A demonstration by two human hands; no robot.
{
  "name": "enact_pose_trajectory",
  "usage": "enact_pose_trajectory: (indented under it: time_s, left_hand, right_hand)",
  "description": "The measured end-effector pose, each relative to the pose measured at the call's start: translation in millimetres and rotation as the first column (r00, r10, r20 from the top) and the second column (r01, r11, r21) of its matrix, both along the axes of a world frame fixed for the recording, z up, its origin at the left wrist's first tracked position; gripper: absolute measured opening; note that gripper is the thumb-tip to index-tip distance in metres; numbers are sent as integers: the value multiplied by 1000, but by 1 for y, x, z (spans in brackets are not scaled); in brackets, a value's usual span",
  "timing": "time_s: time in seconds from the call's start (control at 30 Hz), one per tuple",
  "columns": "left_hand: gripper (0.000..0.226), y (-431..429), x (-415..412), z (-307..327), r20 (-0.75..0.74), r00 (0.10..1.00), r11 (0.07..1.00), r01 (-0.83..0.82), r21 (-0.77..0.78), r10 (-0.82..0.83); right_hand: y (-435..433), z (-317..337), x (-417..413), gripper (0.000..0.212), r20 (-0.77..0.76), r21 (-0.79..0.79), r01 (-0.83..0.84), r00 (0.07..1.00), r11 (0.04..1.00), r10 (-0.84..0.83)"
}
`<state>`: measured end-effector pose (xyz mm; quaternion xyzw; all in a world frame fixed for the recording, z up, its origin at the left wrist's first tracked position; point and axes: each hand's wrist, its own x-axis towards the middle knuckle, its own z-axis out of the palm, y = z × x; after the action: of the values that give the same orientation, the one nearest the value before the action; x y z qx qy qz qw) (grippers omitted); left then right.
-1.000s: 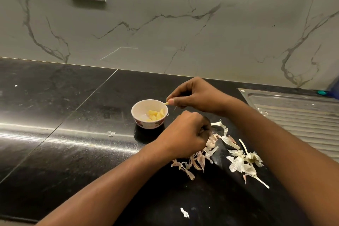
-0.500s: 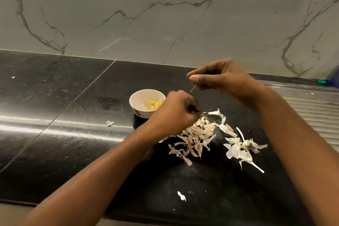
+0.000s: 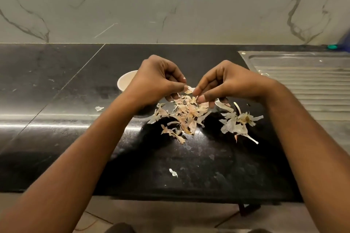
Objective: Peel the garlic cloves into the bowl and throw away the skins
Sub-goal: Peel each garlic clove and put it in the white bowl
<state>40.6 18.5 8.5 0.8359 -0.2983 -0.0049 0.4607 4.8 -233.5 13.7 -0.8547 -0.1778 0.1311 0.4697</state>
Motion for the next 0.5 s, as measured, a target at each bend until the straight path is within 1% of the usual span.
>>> enact_pose_trajectory:
  time_s: [0.13,0.23,0.33,0.43,0.5]
  left_hand:
    - [4,6,-2,3,20,999,992,24,128,-27]
    - [14,14,-9,-4,24,999,985,31,173,-36]
    - [17,20,-15,-13,31,999,991,20,131,-24]
    - [16,20,-19,-21,51,999,999,-10,32,9]
    - [10,20,-22,-24,69,997,1000,-25,4,25]
  right_hand:
    - [7,-3,1,22,24,-89,-18,999,996,21]
    - [14,-8,2,27,54,-232,-30,998,972,44]
    - [17,-11,1,23,62,-328,-27,997,944,50]
    - [14,-7,-1,12,53,-303,-19,998,953,37]
    - [8,-1,-3,11,73,-272,10,997,962,10]
